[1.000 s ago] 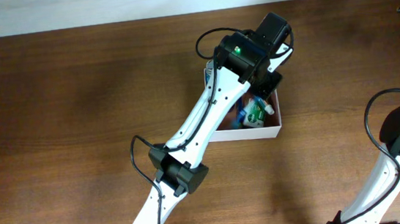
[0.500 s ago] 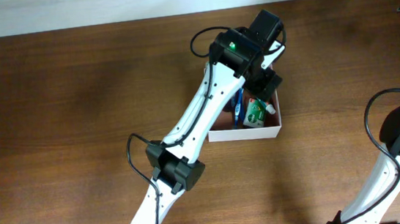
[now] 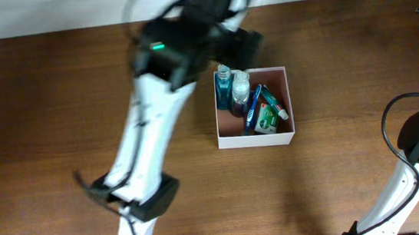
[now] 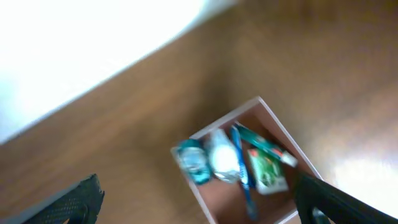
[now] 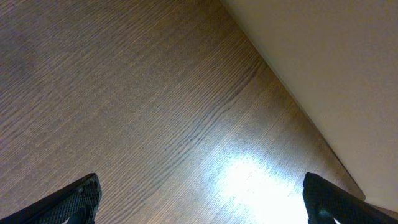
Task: Pack container
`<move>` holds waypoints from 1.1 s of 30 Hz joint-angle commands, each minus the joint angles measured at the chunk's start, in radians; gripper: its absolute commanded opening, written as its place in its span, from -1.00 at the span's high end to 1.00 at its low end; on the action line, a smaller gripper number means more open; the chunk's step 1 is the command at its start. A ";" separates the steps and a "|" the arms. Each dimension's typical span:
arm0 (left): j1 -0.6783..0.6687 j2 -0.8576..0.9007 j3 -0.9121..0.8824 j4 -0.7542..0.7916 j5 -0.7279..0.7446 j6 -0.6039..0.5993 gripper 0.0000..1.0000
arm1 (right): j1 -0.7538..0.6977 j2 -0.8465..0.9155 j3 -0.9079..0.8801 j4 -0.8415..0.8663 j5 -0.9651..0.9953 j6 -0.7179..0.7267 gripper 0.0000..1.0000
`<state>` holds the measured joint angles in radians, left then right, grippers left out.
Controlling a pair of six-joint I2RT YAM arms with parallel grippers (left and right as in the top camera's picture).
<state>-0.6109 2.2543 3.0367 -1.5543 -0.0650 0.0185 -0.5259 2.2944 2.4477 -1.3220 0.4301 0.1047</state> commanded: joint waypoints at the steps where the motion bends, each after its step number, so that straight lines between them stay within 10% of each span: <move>1: 0.032 -0.043 0.003 -0.006 -0.029 -0.014 -0.99 | 0.001 0.001 -0.008 0.002 0.023 0.005 -0.98; 33: 0.051 -0.056 0.003 -0.133 -0.005 -0.013 -0.99 | 0.001 0.001 -0.008 0.002 0.023 0.005 -0.98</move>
<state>-0.5659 2.1979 3.0406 -1.6863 -0.0944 0.0143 -0.5259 2.2944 2.4477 -1.3220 0.4301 0.1040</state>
